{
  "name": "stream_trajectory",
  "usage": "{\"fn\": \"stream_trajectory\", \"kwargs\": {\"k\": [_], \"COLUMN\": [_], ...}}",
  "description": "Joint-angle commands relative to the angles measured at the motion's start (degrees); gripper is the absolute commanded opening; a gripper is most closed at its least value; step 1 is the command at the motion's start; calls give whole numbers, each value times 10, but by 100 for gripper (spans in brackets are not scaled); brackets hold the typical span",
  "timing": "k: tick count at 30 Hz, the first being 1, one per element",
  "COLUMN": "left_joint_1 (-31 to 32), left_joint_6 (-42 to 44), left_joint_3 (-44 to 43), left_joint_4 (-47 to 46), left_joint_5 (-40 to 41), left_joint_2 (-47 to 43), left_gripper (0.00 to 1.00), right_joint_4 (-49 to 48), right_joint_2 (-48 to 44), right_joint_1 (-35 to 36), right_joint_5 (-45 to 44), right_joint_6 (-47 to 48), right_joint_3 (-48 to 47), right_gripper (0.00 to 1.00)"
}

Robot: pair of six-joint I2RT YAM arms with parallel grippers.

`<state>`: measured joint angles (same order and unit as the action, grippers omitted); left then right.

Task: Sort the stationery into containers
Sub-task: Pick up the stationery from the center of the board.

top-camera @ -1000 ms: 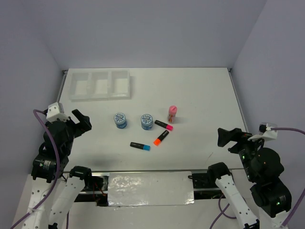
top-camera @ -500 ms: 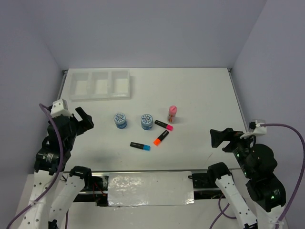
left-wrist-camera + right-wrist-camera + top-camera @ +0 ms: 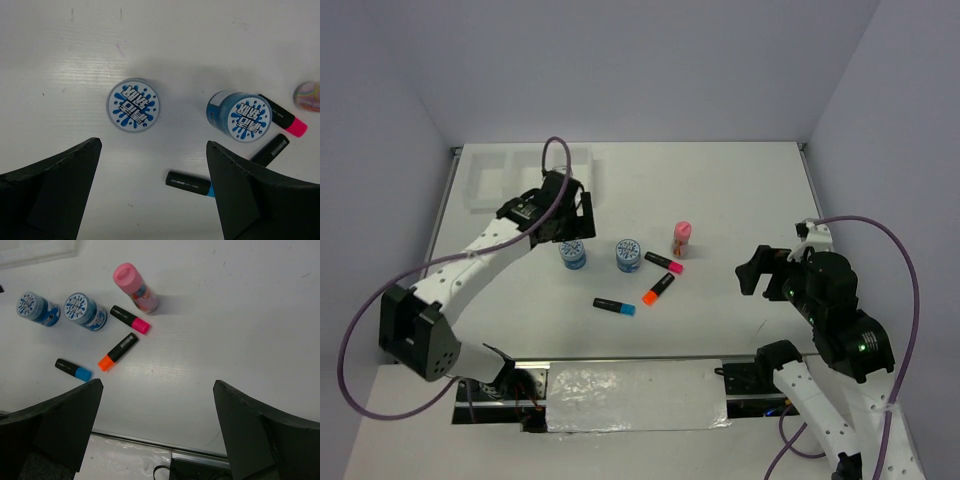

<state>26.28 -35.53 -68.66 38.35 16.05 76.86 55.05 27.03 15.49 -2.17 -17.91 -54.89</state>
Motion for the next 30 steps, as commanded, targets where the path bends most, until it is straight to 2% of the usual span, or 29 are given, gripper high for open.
{"fn": "stream_trajectory", "kwargs": {"k": [1,14,18,23,30], "left_joint_1": [16,10,0,-6,-16], "left_joint_6": [-30,-29,-22,-24,-11], "left_joint_3": [-44,-26,-13,-6,23], "left_joint_4": [23,12,-16,-27,-62], "left_joint_5": [28,78,45,43,17], "left_joint_2": [63,153,168,183,195], "left_gripper": [99,99,99,99,91], "right_joint_4": [-28,-51,-50,-51,-55], "right_joint_2": [-2,-17,-14,-14,-14], "right_joint_1": [-3,-1,4,8,9], "right_joint_5": [38,76,76,74,74], "right_joint_6": [17,31,31,31,31], "right_joint_3": [5,28,28,29,33], "right_gripper": [100,100,100,100,100]}}
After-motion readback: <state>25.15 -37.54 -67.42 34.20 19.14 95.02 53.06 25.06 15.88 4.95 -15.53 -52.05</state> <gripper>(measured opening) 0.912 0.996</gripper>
